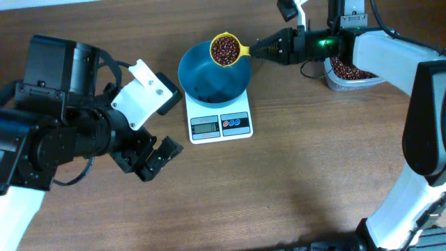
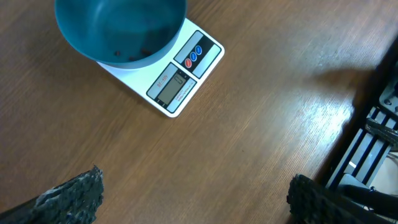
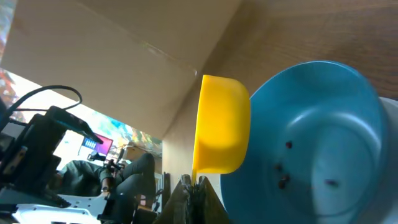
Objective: Scoop item into bowl and weigh 50g on scale
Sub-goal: 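Tilt the scoop with the right gripper to pour beans into bowl, then rotate the scoop further over the bowl to empty remaining beans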
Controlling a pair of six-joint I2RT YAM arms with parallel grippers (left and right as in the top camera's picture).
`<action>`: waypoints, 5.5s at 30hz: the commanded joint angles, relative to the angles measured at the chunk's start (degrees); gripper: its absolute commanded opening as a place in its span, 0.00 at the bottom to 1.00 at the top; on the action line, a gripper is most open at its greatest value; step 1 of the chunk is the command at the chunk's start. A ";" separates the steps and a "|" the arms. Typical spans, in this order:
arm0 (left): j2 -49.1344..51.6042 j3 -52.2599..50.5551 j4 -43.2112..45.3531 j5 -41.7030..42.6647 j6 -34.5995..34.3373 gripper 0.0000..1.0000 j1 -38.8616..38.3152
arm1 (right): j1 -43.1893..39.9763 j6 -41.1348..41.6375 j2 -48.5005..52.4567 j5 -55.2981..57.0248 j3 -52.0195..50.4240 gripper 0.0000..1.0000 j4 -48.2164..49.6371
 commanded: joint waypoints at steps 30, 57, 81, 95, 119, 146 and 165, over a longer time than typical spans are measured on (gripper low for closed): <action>0.02 0.39 -0.07 0.59 -0.72 0.99 -0.13 | 0.33 -22.49 0.20 1.46 0.24 0.04 0.39; 0.02 0.39 -0.07 0.59 -0.72 0.99 -0.13 | 0.37 -24.04 0.20 4.48 0.24 0.04 0.37; 0.02 0.39 -0.07 0.59 -0.72 0.98 -0.13 | 0.70 -31.21 0.20 5.14 0.24 0.04 -0.28; 0.02 0.39 -0.07 0.59 -0.72 0.98 -0.13 | 5.35 -31.30 -1.33 13.51 0.15 0.04 -1.95; 0.02 0.39 -0.07 0.59 -0.72 0.99 -0.13 | 5.18 -31.28 -3.96 19.15 0.15 0.04 -6.32; 0.02 0.39 -0.07 0.59 -0.72 0.98 -0.13 | 11.93 -38.53 -11.96 38.97 0.15 0.04 -16.15; 0.02 0.39 -0.07 0.59 -0.72 0.98 -0.13 | 11.93 -38.53 -12.70 39.47 0.15 0.04 -16.15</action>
